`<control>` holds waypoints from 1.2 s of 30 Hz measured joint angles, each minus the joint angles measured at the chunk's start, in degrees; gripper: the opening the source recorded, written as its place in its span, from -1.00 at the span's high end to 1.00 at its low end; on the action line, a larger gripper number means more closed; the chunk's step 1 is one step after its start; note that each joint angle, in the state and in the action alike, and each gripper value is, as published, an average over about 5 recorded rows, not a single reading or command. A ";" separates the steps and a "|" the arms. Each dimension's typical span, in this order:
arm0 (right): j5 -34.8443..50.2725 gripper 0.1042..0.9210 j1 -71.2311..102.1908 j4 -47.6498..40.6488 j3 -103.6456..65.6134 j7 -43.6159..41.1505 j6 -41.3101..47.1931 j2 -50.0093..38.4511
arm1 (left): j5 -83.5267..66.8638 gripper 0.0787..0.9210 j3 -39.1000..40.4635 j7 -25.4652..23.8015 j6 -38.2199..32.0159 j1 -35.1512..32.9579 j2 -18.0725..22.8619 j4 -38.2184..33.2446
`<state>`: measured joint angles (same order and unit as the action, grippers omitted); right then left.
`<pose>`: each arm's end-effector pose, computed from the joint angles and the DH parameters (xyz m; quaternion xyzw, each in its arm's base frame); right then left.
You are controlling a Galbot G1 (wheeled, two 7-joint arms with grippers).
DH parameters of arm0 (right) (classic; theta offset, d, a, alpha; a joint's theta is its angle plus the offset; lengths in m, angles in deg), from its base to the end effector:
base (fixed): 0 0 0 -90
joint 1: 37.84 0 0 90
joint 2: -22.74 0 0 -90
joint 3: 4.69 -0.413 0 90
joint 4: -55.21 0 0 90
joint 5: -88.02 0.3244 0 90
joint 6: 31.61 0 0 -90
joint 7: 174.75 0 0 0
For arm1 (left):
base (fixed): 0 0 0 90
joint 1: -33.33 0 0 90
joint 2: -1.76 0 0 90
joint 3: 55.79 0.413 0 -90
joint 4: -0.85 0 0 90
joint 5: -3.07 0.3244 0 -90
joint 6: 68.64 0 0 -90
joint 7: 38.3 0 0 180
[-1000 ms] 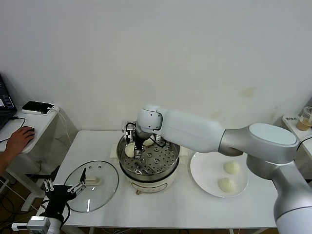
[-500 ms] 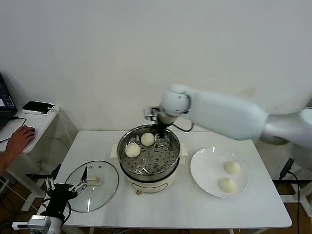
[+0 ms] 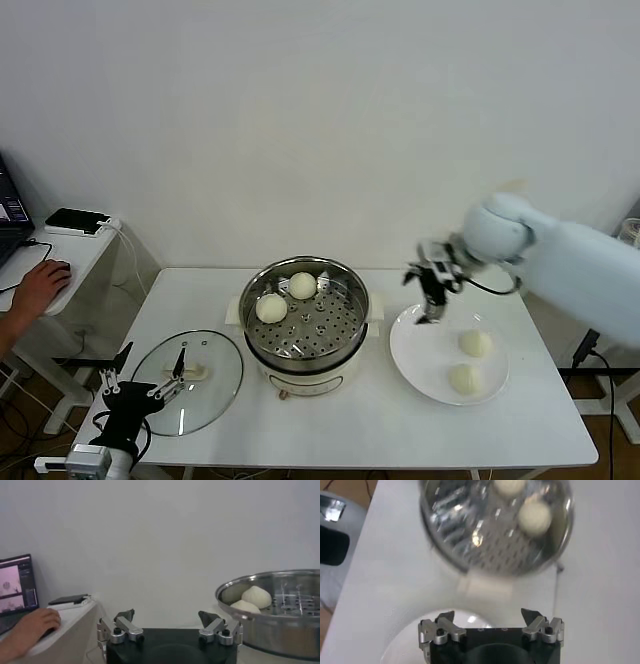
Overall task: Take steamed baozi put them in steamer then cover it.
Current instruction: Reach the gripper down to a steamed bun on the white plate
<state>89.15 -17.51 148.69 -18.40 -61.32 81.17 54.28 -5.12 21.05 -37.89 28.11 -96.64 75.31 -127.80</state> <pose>0.4710 -0.1707 -0.0927 0.5133 -0.5660 0.5477 0.3409 0.0699 0.1149 -0.3006 0.0075 -0.9923 -0.1113 0.0532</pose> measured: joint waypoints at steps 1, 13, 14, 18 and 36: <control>-1.10 -0.76 1.79 0.09 -1.32 -0.24 -0.61 -0.92 | 0.12 -0.77 0.08 0.00 0.00 0.00 0.07 0.03; -11.37 -0.76 18.36 -1.02 -11.18 -1.21 -4.70 -4.88 | 1.05 -0.77 -0.11 0.06 -0.01 -0.94 0.81 -0.11; -11.93 -0.76 19.17 -1.22 -11.54 -1.22 -4.82 -4.88 | 1.07 -0.77 -0.18 0.06 -0.01 -1.01 0.86 -0.11; -13.68 -0.76 21.63 -2.01 -12.52 -1.26 -5.22 -4.67 | 1.10 -0.77 -0.38 0.07 -0.02 -1.18 1.09 -0.11; -16.67 -0.75 25.95 -7.79 -14.01 0.11 -5.50 -0.07 | 1.16 -0.77 -0.60 0.08 -0.09 -0.94 1.31 0.62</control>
<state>72.49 8.44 140.90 -32.41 -61.21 75.67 54.21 -3.96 20.45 -37.81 28.02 -97.59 76.62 -127.18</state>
